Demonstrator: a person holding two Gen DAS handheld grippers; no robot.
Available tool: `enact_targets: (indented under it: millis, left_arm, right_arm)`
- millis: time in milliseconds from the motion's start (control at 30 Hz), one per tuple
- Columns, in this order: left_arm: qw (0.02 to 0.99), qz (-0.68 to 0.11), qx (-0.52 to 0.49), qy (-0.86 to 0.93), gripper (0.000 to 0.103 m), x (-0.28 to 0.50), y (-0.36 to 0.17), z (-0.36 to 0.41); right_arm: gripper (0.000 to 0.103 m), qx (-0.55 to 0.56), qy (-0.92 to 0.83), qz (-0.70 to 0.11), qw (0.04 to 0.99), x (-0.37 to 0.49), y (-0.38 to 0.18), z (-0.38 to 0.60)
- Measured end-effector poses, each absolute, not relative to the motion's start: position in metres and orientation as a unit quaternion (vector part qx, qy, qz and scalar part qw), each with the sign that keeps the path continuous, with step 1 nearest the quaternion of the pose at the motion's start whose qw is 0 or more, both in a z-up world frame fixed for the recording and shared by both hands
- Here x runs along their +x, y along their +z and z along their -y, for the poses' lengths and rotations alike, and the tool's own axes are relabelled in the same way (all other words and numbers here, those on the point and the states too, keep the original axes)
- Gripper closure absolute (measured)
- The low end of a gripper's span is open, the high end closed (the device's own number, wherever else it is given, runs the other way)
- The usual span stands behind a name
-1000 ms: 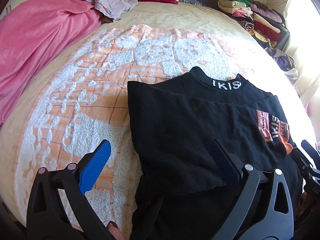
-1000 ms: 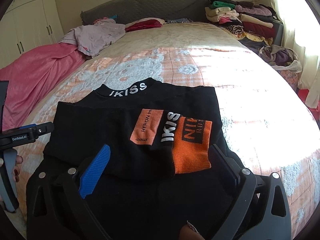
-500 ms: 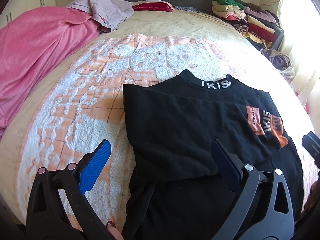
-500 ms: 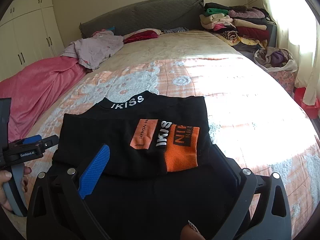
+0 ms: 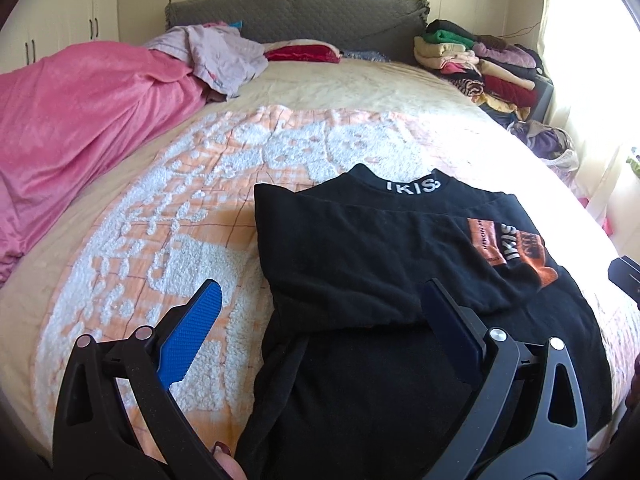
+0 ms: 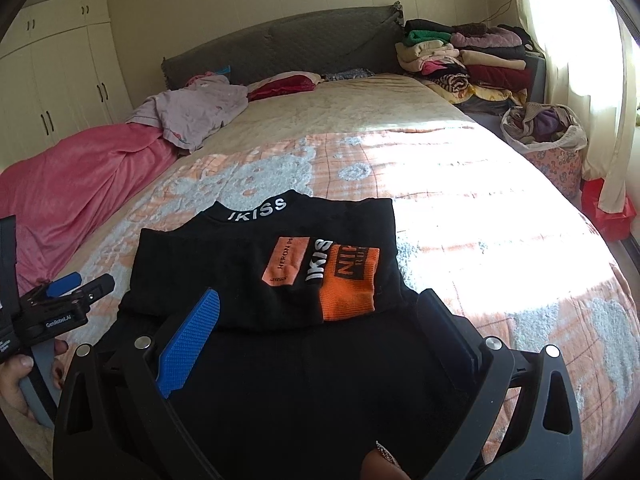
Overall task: Fold small clothes
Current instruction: 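Move both tools down to the hem of the black sweatshirt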
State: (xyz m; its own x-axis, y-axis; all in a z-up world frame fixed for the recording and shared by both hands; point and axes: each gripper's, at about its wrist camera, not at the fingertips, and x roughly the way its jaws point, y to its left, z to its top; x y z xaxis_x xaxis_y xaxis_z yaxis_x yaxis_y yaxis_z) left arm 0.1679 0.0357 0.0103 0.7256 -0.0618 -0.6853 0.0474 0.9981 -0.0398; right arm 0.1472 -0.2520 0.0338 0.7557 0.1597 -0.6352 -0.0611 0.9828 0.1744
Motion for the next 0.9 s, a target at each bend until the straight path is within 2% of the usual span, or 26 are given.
enact_targets:
  millis: [467, 900]
  left_arm:
    - [0.927, -0.373, 0.010, -0.026, 0.010, 0.125, 0.027, -0.023]
    - [0.915, -0.402, -0.002, -0.023, 0.010, 0.091, 0.026, -0.043]
  right_arm:
    - [0.005, 0.060, 0.065, -0.327, 0.941, 0.110, 0.049, 0.257]
    - [0.005, 0.049, 0.069, -0.319, 0.944, 0.080, 0.057, 0.265]
